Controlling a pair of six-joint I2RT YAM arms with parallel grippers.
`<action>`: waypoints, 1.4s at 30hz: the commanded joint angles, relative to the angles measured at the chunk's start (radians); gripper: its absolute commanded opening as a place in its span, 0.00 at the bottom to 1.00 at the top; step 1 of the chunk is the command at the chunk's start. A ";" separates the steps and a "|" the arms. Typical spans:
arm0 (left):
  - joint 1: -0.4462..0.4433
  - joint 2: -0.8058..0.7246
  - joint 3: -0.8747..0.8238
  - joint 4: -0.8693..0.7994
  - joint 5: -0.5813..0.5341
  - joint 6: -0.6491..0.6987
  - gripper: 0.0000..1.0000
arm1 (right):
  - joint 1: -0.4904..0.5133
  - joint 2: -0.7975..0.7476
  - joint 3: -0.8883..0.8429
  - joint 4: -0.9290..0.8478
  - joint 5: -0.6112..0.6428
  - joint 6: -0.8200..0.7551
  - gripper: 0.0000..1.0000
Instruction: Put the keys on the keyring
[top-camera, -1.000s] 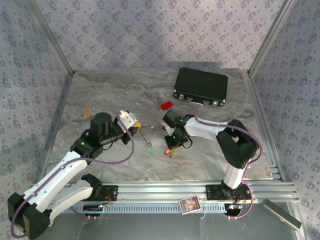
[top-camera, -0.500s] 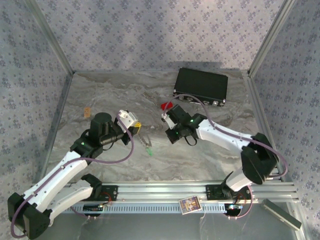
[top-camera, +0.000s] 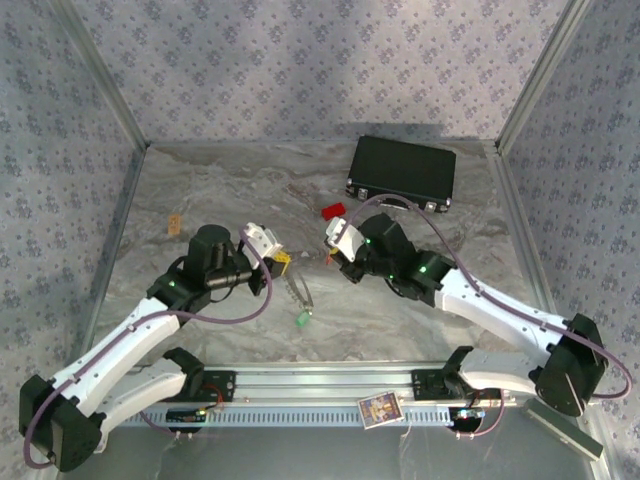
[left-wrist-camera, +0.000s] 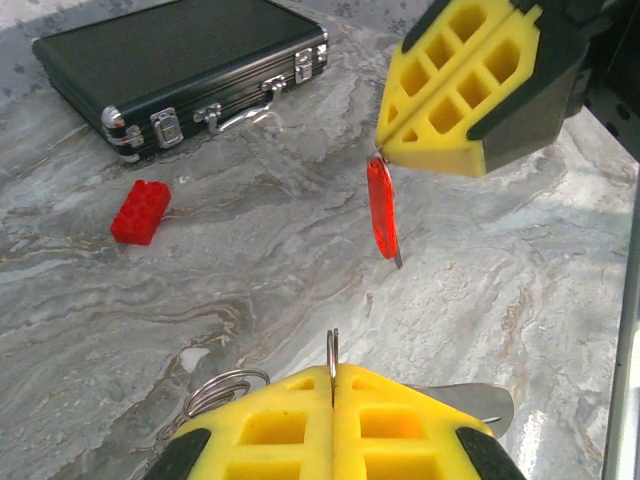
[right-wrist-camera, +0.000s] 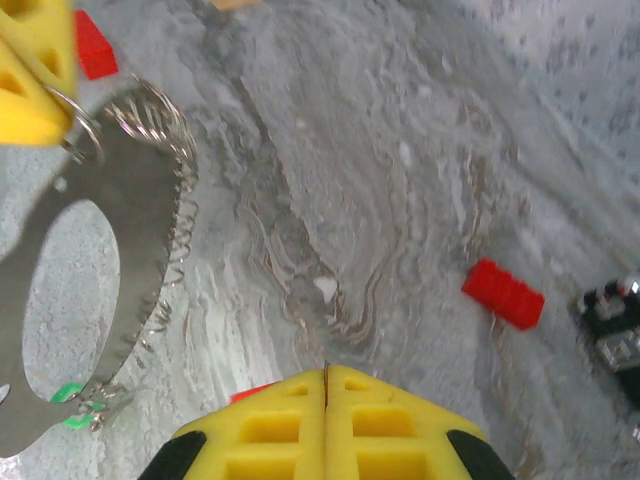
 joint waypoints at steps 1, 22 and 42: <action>-0.011 0.004 0.009 0.027 0.061 -0.009 0.00 | 0.021 -0.011 0.001 0.060 -0.059 -0.144 0.00; -0.085 0.065 0.013 0.014 0.036 -0.101 0.00 | 0.137 0.065 0.020 0.042 -0.015 -0.329 0.00; -0.093 0.067 -0.001 0.031 0.025 -0.111 0.00 | 0.147 0.058 0.008 0.080 -0.046 -0.303 0.00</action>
